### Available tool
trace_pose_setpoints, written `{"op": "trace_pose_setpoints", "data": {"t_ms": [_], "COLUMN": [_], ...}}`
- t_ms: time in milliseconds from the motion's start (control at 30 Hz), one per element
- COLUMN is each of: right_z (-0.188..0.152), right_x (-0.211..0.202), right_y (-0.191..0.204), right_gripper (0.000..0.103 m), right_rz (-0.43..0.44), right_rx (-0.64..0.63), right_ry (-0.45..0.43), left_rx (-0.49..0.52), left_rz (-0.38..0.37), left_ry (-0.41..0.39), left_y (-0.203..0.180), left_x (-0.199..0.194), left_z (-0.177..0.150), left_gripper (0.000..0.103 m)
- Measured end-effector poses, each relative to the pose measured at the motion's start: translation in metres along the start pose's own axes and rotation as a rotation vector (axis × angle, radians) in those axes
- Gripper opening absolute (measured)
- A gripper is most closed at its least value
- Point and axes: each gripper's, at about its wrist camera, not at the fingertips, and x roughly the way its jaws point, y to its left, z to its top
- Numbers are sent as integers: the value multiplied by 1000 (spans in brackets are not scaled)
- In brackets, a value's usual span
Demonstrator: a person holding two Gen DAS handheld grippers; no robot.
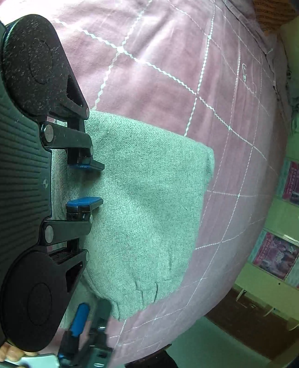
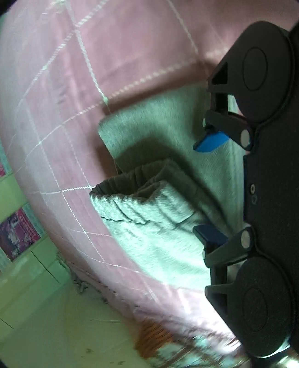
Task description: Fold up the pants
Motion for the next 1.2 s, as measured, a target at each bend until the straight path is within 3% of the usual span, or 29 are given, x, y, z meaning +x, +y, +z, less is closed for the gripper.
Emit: {"op": "trace_pose_setpoints", "data": {"t_ms": [100, 167, 300, 433, 567, 700, 900, 1033, 1133, 1200], "right_z": [6, 11, 15, 13, 9, 11, 18, 20, 13, 9], "right_x": [10, 19, 38, 42, 24, -1, -32, -34, -11, -11], "right_y": [2, 6, 4, 14, 36, 50, 41, 7, -25, -36], "right_gripper": [78, 71, 68, 49, 42, 41, 41, 42, 50, 54], "right_rz": [29, 34, 1, -29, -26, 5, 5, -37, -82, -43], "right_rx": [46, 48, 76, 31, -61, -134, -157, -95, 3, 48], "right_ry": [5, 3, -4, -40, -105, -143, -189, -150, -33, -31], "left_rx": [-16, -40, -43, -36, -4, 47, 67, 80, 120, 117], "left_rz": [-20, -39, -47, -37, -12, 21, -24, -16, 7, 3], "left_ry": [-4, -2, 1, -5, -19, -51, -49, -5, -13, -9], "left_y": [6, 11, 14, 12, 7, -7, -26, -33, -40, -39], "left_x": [4, 5, 13, 12, 7, -2, -10, 5, 4, 4], "left_z": [-1, 0, 3, 2, 2, 1, 0, -11, -13, -11], "left_gripper": [25, 25, 25, 25, 25, 25, 25, 25, 26, 26]}}
